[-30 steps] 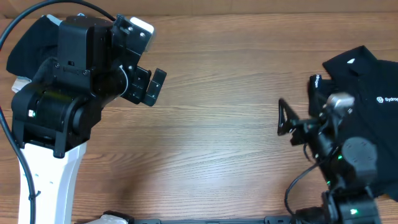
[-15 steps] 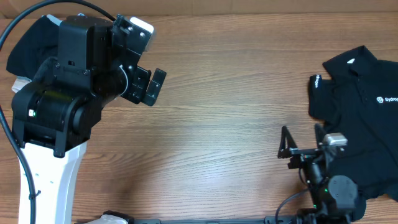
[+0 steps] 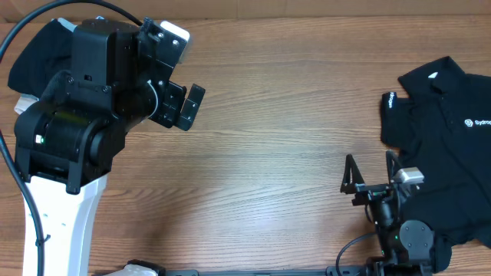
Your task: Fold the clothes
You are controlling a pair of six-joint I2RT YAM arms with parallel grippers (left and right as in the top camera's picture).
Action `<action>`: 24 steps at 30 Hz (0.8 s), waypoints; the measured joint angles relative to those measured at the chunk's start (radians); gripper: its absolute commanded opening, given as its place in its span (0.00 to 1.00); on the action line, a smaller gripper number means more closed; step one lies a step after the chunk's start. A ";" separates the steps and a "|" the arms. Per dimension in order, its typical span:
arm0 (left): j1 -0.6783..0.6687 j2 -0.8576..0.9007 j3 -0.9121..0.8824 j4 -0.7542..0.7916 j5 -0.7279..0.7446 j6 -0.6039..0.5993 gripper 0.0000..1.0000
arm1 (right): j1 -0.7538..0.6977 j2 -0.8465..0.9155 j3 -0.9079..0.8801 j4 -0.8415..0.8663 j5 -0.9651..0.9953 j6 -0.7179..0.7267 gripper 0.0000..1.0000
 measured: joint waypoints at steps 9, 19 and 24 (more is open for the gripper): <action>0.000 0.000 0.000 0.000 0.000 0.000 1.00 | 0.000 0.000 -0.004 -0.007 0.001 0.000 1.00; 0.000 0.000 0.000 0.000 0.000 0.000 1.00 | 0.000 0.000 -0.004 -0.008 0.000 0.000 1.00; 0.000 0.000 0.000 -0.004 -0.006 0.000 1.00 | 0.000 0.000 -0.004 -0.008 0.001 0.000 1.00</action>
